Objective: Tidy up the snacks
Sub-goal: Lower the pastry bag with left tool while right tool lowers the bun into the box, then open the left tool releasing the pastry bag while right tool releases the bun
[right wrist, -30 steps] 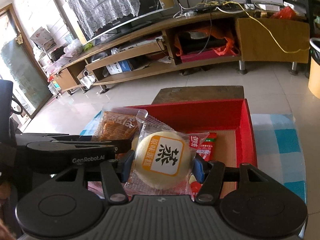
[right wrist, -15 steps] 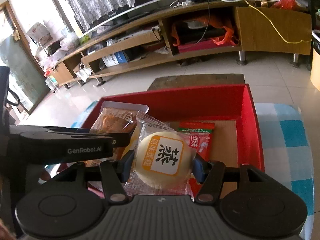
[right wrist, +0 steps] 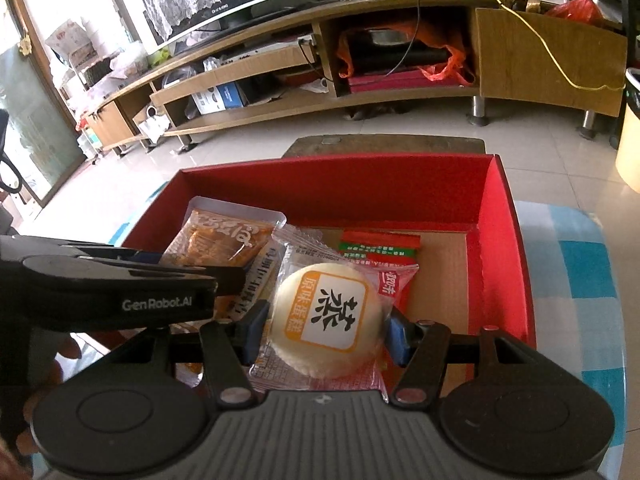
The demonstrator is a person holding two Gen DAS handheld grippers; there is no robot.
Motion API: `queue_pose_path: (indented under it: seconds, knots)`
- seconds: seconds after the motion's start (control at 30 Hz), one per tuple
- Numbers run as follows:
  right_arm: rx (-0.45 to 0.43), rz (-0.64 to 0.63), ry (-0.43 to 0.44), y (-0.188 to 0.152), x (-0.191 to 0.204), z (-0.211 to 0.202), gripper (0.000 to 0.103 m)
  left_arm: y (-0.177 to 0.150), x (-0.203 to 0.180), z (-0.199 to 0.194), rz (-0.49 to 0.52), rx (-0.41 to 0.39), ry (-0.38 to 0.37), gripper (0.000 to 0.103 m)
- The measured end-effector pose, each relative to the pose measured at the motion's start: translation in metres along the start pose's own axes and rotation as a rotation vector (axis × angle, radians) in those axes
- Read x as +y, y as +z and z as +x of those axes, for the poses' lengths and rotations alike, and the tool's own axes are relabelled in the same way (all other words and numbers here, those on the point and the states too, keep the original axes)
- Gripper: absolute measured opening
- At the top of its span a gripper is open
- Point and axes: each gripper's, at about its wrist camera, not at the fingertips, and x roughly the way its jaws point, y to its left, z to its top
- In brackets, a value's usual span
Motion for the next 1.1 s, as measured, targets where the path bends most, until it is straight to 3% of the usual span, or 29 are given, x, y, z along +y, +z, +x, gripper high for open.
queue_pose_path:
  seconds: [0.13, 0.3, 1.1]
  knots:
    - [0.004, -0.017, -0.026, -0.001, 0.001, 0.003, 0.057, -0.002, 0.001, 0.0, 0.002, 0.005, 0.007, 0.064]
    - [-0.013, -0.035, -0.049, -0.002, 0.004, -0.001, 0.067, -0.003, 0.002, -0.006, 0.011, -0.013, 0.034, 0.073]
    - [-0.024, -0.035, -0.07, -0.003, 0.006, -0.01, 0.071, -0.006, 0.004, -0.025, 0.017, -0.053, 0.061, 0.086]
